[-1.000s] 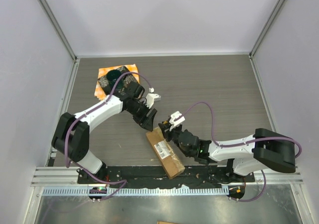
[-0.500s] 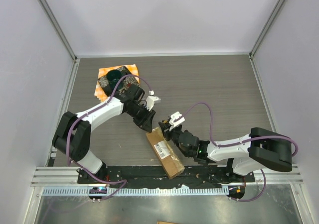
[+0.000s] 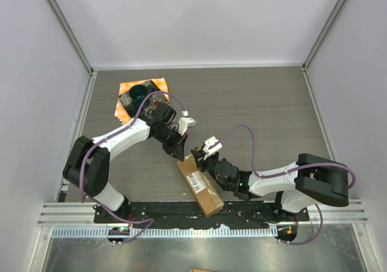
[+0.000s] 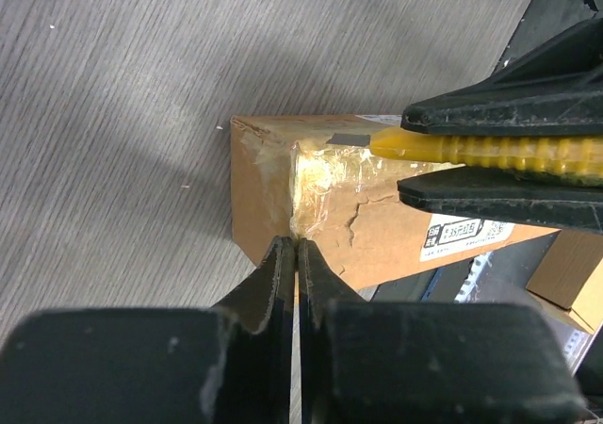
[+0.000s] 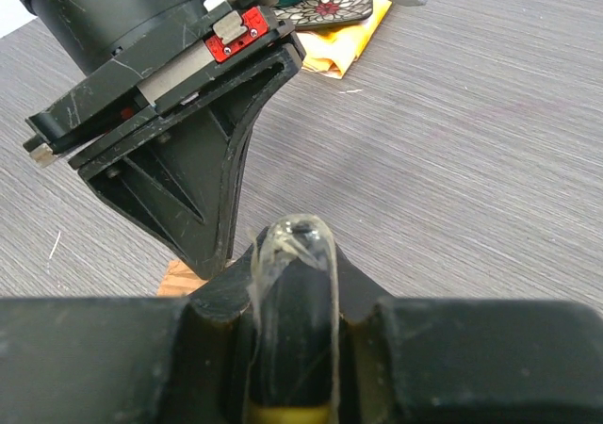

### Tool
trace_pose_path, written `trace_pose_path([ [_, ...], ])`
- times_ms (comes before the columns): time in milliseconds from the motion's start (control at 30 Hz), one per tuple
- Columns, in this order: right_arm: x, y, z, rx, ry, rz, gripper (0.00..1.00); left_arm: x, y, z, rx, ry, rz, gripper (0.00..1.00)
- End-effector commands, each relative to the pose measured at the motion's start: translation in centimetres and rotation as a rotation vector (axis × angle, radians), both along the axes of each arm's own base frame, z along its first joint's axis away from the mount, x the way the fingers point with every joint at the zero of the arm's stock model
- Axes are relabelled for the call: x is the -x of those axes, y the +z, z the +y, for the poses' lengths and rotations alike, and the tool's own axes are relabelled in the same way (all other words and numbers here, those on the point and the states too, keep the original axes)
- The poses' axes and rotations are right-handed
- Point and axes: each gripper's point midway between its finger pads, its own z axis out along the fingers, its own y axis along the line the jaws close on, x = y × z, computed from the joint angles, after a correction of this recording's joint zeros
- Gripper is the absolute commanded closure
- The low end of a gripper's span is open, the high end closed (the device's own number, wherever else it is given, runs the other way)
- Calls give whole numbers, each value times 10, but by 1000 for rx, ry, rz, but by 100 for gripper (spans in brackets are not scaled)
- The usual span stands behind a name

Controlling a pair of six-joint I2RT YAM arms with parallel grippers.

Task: Unpack the express box
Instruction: Cut the express box at the center of the board.

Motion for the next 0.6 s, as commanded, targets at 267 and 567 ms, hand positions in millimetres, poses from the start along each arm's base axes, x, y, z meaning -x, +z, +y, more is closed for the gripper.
trace_pose_path([
  [267,-4,21,10,-99,-5,-25,99,-11,-13,7,-54,21,-60,100],
  [567,-2,10,10,-85,4,0,99,-14,-14,5,-55,33,-56,100],
])
